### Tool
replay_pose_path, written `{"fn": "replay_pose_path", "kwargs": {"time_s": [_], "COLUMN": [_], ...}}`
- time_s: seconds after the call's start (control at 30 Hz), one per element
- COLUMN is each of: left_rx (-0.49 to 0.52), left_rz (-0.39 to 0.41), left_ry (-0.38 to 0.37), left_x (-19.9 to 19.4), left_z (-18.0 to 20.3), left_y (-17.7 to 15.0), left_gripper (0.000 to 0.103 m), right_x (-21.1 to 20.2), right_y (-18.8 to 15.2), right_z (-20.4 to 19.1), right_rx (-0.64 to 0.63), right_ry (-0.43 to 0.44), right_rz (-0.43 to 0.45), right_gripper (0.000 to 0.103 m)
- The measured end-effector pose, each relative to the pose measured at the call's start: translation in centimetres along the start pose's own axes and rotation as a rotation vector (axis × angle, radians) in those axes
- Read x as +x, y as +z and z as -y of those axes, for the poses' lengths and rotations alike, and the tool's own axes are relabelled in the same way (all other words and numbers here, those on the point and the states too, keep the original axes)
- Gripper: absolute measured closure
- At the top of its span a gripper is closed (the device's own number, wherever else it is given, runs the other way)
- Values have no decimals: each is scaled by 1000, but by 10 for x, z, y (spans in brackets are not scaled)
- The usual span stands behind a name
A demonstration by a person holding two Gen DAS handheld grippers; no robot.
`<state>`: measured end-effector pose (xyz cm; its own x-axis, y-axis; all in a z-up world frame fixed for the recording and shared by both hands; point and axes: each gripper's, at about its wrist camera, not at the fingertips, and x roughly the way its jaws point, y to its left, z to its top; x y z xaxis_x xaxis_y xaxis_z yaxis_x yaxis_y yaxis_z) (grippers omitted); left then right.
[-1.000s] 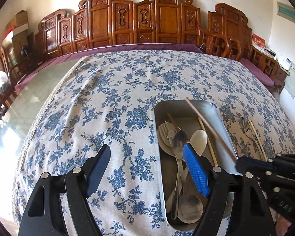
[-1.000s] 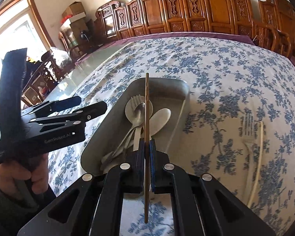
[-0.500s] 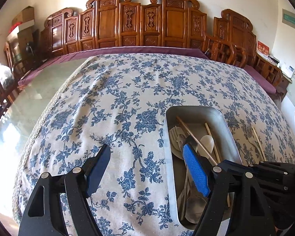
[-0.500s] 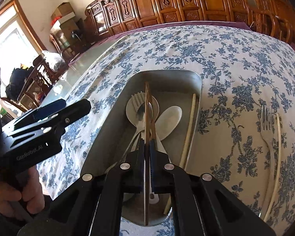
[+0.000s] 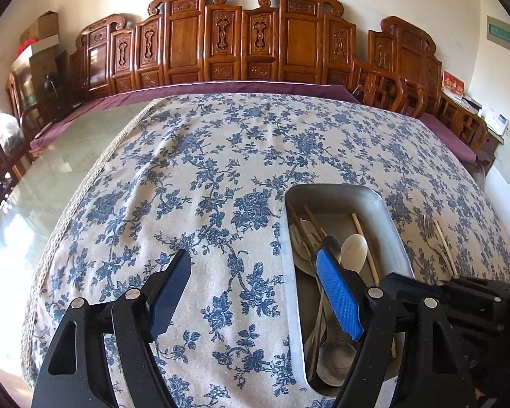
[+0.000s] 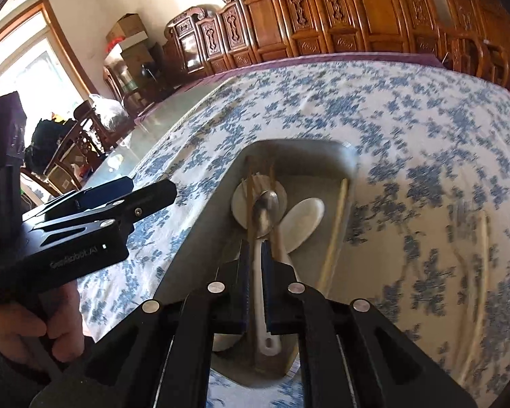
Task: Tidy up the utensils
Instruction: 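Lower the held chopstick into the tray and open the right gripper, then move both grippers toward the metal fork and the last wooden chopstick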
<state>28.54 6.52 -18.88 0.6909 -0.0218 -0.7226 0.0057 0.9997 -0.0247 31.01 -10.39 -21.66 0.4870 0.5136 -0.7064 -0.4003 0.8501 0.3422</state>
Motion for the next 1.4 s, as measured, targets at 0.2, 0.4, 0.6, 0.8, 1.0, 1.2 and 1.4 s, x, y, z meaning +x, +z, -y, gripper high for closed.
{"fn": "replay_pose_path", "kwargs": {"time_s": [0.2,0.4,0.6,0.8,1.0,1.2,1.4], "left_rx": [14,52,84,110,142,143,157], "left_rz": [8,11,11,1,-11,-21,-26], "left_ry": [-48,-98,-141,-168,-181,-198,-201], "left_x": [-4,-6,-9,-9,-7,-6,-7], "left_z": [18,48,75,97,112,120,129], "left_y": [1,1,-2,-8,-15,-20,-24], "left_gripper": [30,30,30,30,30,30,30], "right_x": [-36,-61,-65,-48,-30,-28,-34], "right_y": [4,7,-2,-22,-37,-41,-43], "right_z": [31,73,111,141,152,150,155], "right_rx": [-48,-73,-113,-43,-1,-33,-28], "right_ry": [-97,-233,-339,-369,-354,-388,-379], "right_rz": [31,33,-14,-45,-105,-112,-128], "right_gripper": [93,91,83,83,83,86,97]}}
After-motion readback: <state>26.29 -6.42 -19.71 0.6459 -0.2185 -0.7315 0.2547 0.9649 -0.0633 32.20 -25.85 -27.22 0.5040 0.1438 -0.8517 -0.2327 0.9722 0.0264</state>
